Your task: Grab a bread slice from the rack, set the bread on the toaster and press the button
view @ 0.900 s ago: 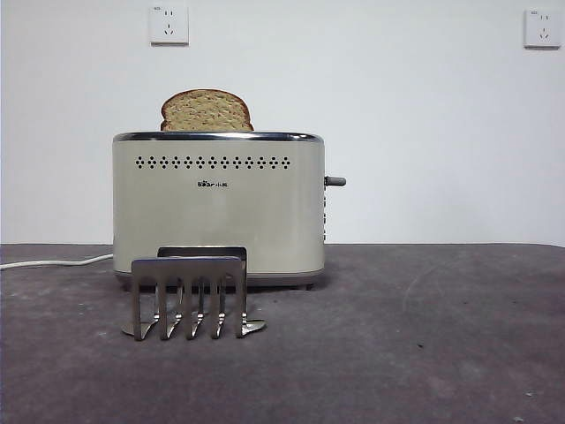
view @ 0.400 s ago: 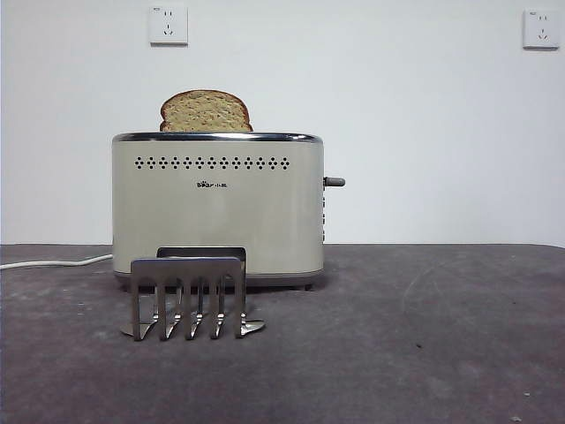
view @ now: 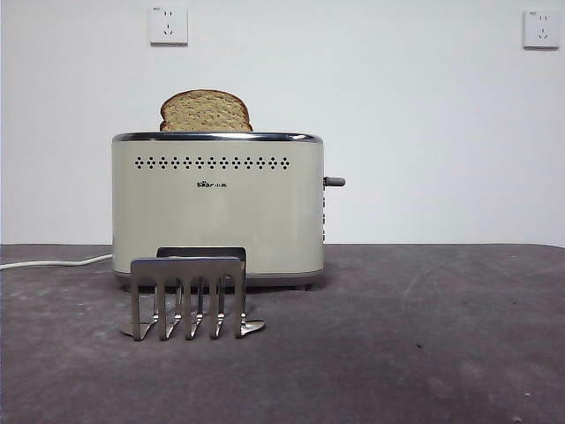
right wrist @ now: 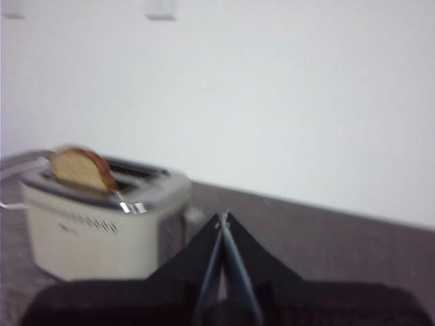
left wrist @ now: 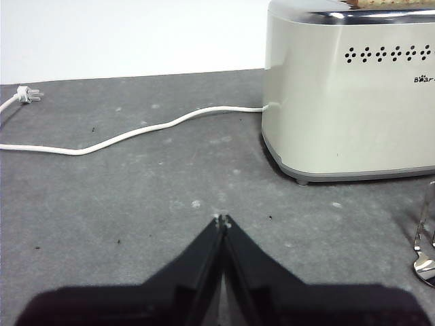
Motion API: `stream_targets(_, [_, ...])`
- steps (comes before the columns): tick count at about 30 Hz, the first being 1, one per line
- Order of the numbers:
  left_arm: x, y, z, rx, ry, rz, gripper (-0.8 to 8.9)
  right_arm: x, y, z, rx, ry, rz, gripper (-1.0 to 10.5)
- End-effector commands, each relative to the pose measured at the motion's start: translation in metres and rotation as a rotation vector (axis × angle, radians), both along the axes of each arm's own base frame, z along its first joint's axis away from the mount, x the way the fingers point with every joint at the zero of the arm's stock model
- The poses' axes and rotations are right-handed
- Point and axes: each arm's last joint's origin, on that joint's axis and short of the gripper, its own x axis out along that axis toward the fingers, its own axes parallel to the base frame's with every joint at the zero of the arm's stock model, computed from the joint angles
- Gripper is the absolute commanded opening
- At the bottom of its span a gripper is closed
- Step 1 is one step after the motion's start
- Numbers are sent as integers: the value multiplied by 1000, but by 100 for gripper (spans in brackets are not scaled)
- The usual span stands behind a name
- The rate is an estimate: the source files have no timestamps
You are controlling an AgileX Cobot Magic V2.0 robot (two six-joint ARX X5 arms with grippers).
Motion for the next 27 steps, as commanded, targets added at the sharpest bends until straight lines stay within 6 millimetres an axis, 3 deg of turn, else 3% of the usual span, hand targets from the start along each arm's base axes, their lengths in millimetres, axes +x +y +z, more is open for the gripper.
stream_targets(1, [0, 0, -4, -7, 10, 4, -3, 2, -1, -32, 22, 41, -49, 1])
stream_targets(5, [0, 0, -4, -7, 10, 4, -3, 2, -3, -68, 20, 80, -96, 1])
stream_targets(14, [0, 0, -4, -7, 10, 4, -3, 4, -3, -119, 52, 157, -117, 1])
stream_targets(18, [0, 0, -4, -7, 10, 4, -3, 4, -3, -133, 67, 181, -118, 1])
stream_targets(27, [0, 0, -4, -7, 10, 4, -3, 3, -4, -141, 74, 269, -146, 1])
